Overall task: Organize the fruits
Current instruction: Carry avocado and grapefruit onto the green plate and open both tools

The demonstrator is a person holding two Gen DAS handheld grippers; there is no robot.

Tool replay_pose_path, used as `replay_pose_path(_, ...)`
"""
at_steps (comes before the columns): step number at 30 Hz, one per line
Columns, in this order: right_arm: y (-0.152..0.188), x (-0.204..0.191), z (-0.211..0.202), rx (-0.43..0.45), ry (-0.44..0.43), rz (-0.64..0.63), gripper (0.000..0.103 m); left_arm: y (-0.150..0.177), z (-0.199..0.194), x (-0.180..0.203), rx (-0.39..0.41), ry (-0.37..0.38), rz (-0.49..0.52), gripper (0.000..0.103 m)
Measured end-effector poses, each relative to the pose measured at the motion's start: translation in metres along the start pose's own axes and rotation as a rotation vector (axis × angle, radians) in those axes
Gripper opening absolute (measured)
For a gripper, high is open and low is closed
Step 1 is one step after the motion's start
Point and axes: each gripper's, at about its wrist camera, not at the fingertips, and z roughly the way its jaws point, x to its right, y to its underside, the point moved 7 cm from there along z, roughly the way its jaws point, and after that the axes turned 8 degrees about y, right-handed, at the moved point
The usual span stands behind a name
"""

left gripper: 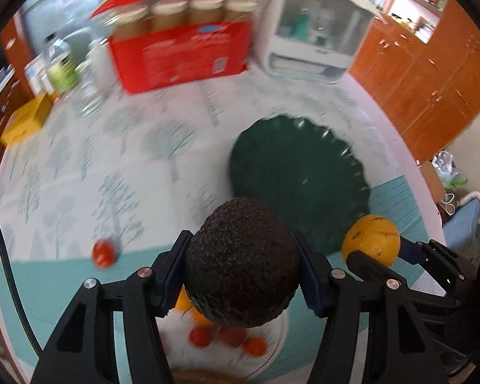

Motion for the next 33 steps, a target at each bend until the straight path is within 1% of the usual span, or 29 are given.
replay_pose_path(2,-0.013,0.012,0.002,0.026,0.034,0.000,0.054,-0.014,0.013,0.012,0.005,0.004,0.021,0.060)
replay_pose_path(4,-0.021,0.024,0.009,0.033,0.063,0.008,0.054,-0.027,0.030,0.022,0.003,0.016,0.033,0.060)
replay_pose_path(7,-0.028,0.044,0.031,0.015,0.109,0.023,0.054,-0.038,0.057,0.031,-0.008,0.020,0.034,0.060)
replay_pose_path(10,-0.026,0.062,0.057,-0.017,0.155,0.037,0.054,-0.042,0.089,0.032,-0.034,-0.003,0.032,0.060)
replay_pose_path(14,-0.022,0.070,0.075,-0.030,0.162,0.035,0.054,-0.038,0.121,0.027,-0.072,0.005,0.006,0.060)
replay_pose_path(18,-0.018,0.067,0.085,-0.039,0.150,0.002,0.054,-0.030,0.145,0.023,-0.112,-0.003,-0.011,0.060)
replay_pose_path(24,-0.014,0.061,0.098,-0.062,0.147,-0.032,0.054,-0.024,0.163,0.019,-0.136,-0.007,-0.017,0.061)
replay_pose_path(26,-0.012,0.062,0.102,-0.078,0.148,-0.032,0.055,-0.026,0.164,0.021,-0.123,-0.002,-0.011,0.061)
replay_pose_path(27,-0.010,0.062,0.105,-0.090,0.144,-0.033,0.055,-0.028,0.162,0.023,-0.112,0.000,0.001,0.062)
replay_pose_path(28,-0.009,0.062,0.106,-0.096,0.142,-0.031,0.055,-0.030,0.161,0.025,-0.104,0.001,0.013,0.072)
replay_pose_path(29,-0.009,0.063,0.106,-0.095,0.139,-0.028,0.056,-0.032,0.158,0.029,-0.090,-0.002,0.034,0.087)
replay_pose_path(31,-0.010,0.061,0.104,-0.089,0.133,-0.036,0.057,-0.035,0.151,0.032,-0.068,-0.016,0.058,0.096)
replay_pose_path(32,-0.010,0.060,0.102,-0.081,0.132,-0.043,0.059,-0.035,0.148,0.034,-0.059,-0.018,0.074,0.097)
replay_pose_path(33,-0.012,0.059,0.101,-0.073,0.137,-0.050,0.064,-0.035,0.147,0.037,-0.061,-0.022,0.087,0.098)
